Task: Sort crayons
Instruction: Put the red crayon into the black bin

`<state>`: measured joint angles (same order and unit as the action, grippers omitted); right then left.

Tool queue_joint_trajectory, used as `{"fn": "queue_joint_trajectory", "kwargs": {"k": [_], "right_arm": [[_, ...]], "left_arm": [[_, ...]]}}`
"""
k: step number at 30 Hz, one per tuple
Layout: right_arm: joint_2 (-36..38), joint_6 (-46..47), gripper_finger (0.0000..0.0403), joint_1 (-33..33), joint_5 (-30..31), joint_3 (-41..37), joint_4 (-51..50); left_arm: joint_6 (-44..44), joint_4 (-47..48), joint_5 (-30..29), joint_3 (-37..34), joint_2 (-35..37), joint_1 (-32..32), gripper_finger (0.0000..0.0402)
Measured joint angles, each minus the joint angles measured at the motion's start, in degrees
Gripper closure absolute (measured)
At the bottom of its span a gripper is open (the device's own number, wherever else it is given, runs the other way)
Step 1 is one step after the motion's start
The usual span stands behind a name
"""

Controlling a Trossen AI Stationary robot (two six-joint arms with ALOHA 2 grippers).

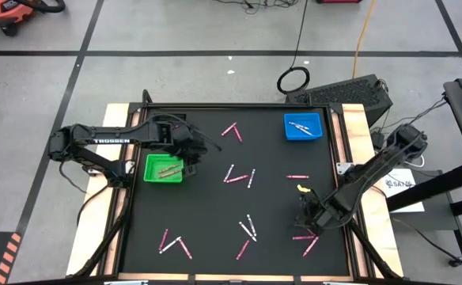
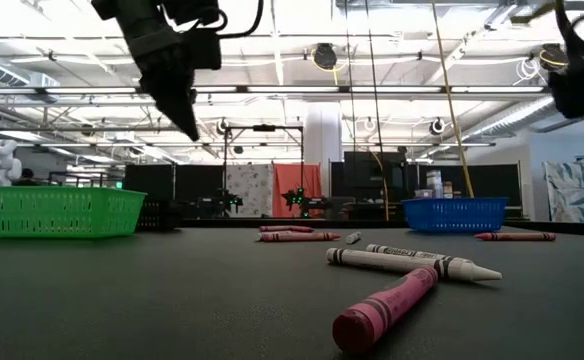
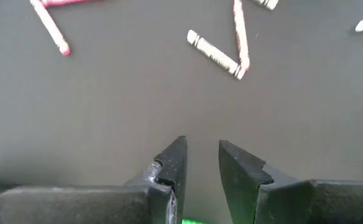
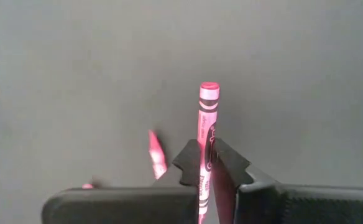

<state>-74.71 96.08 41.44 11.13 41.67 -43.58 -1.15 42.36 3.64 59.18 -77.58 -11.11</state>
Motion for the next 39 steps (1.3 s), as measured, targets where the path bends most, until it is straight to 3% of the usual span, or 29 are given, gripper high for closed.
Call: {"fn": "queue_joint_trajectory", "kwargs": {"k": [11, 17, 24, 39], "right_arm": [[7.91, -16.99, 0.0402, -9.63, 21.98, 0.07, 1.00], [10.95, -35.03, 0.0403, -17.38, 31.20, 0.09, 11.41], [11.51, -62.57, 0.0403, -25.47, 28.94, 0.15, 31.70], [11.47, -86.63, 0.0403, -34.86, 16.76, 0.15, 49.33]], "left_arm": [[0.04, -14.44, 7.13, 0.00, -0.70, 0.00, 0.0311], [-3.02, -22.32, 9.86, -0.04, -3.78, 0.80, 0.0311], [-3.05, -32.89, 9.88, -0.04, -7.70, 1.12, 0.0311], [-9.24, -49.40, 9.88, -0.02, -7.82, 1.25, 0.0311]]}}
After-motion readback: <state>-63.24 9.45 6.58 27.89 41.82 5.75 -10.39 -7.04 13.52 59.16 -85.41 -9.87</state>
